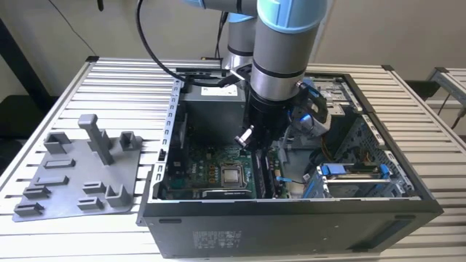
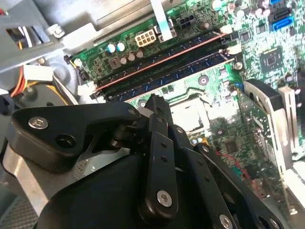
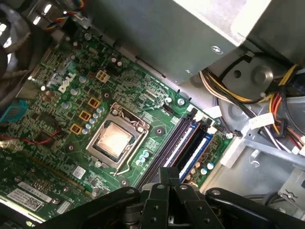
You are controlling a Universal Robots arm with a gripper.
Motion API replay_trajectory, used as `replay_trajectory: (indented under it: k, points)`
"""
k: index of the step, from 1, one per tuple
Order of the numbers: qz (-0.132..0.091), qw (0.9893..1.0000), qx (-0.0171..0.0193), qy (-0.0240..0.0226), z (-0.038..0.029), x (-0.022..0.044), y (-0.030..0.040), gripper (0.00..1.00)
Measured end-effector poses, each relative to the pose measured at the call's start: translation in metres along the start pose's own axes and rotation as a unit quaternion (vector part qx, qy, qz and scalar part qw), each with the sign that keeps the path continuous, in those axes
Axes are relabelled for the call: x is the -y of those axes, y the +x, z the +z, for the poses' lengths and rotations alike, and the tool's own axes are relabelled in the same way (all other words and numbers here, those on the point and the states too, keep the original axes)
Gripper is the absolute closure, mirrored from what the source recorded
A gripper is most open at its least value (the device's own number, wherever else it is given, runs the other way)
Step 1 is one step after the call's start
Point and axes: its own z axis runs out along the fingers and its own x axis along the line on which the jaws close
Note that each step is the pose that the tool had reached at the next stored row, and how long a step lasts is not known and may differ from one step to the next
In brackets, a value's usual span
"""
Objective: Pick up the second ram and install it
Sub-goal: 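Press down the second ram until it locks into place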
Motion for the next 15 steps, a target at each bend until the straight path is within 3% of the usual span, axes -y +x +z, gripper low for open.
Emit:
replay_trajectory:
  k: [4,8,15]
  points:
    - [-0.029,0.9996,-0.0005,-0.0017,0.0,0.0,0.0,0.89]
    - [-0.062,0.9981,0.0001,-0.0025,0.0,0.0,0.0,0.89]
    - [-0.119,0.9928,0.0003,-0.0049,0.0003,0.0,0.0,0.89]
